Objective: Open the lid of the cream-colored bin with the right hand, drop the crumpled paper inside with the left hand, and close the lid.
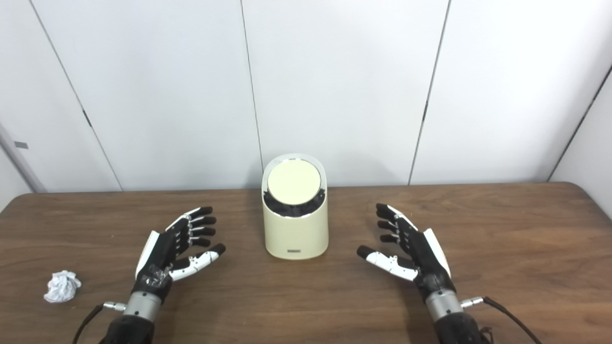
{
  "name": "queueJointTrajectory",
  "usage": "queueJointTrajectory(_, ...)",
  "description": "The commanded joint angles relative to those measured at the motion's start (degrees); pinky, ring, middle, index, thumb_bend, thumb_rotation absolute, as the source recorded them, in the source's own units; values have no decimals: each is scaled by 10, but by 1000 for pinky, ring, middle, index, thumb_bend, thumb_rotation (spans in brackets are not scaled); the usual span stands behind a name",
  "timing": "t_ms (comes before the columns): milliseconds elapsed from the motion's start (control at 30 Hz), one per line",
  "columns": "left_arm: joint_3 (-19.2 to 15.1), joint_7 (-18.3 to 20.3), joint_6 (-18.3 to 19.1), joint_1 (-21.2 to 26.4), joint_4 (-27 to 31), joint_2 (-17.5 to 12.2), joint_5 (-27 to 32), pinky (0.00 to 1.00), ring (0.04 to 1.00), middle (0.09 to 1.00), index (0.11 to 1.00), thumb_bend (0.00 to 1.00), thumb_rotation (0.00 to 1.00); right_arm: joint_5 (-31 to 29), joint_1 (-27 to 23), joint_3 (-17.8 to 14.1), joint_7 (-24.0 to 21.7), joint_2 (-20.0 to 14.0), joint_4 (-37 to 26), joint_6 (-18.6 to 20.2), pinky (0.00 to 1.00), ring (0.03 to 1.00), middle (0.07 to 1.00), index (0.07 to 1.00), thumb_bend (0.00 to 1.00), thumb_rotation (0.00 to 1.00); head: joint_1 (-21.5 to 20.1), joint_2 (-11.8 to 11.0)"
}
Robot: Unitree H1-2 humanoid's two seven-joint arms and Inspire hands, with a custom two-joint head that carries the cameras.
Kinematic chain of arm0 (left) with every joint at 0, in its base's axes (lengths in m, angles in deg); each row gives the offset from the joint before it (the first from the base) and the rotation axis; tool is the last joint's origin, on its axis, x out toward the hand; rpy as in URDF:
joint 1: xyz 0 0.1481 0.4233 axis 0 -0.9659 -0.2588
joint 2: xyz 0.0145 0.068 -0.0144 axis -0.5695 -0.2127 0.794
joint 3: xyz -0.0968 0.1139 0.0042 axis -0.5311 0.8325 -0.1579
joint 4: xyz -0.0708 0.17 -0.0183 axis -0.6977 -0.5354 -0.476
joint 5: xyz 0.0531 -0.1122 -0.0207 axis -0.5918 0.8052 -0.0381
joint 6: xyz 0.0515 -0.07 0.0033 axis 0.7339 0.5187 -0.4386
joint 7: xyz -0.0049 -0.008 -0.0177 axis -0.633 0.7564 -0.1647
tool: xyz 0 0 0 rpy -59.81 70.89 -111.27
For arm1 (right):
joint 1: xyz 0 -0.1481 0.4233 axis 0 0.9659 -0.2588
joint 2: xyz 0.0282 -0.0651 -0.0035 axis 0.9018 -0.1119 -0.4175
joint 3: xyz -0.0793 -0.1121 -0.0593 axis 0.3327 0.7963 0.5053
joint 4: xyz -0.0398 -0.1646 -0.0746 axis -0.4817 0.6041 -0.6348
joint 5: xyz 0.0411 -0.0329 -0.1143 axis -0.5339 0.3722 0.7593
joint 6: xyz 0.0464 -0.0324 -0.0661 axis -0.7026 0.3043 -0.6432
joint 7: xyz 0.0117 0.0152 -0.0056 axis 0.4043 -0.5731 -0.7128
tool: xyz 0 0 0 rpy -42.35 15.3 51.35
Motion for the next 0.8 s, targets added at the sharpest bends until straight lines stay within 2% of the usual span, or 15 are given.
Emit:
queueJointTrajectory(0, -3, -4, -19, 17, 22, -6, 1, 638, 717, 776, 825, 633, 106, 1, -18, -1, 3, -3, -21, -17, 745, 832, 862, 860, 644, 410, -1, 1)
queueJointTrajectory(467, -10, -7, -21, 15, 21, -6, 5, 617, 706, 773, 825, 633, 105, 0, -17, -1, 2, -4, -21, -18, 727, 831, 861, 856, 659, 430, 0, 1)
queueJointTrajectory(567, -10, -6, -21, 15, 21, -7, 5, 626, 713, 777, 826, 633, 106, 2, -26, 2, 1, 1, -32, 2, 757, 837, 871, 863, 654, 424, -2, 1)
queueJointTrajectory(667, -9, -6, -19, 16, 22, -6, 4, 626, 714, 777, 825, 635, 111, 31, -50, 15, 4, 2, -48, 26, 728, 814, 858, 866, 680, 456, -2, 0)
queueJointTrajectory(767, -9, -7, -23, 18, 18, -4, 4, 615, 708, 775, 820, 632, 96, 51, -70, 25, 2, 0, -60, 44, 682, 788, 851, 868, 657, 470, 0, -1)
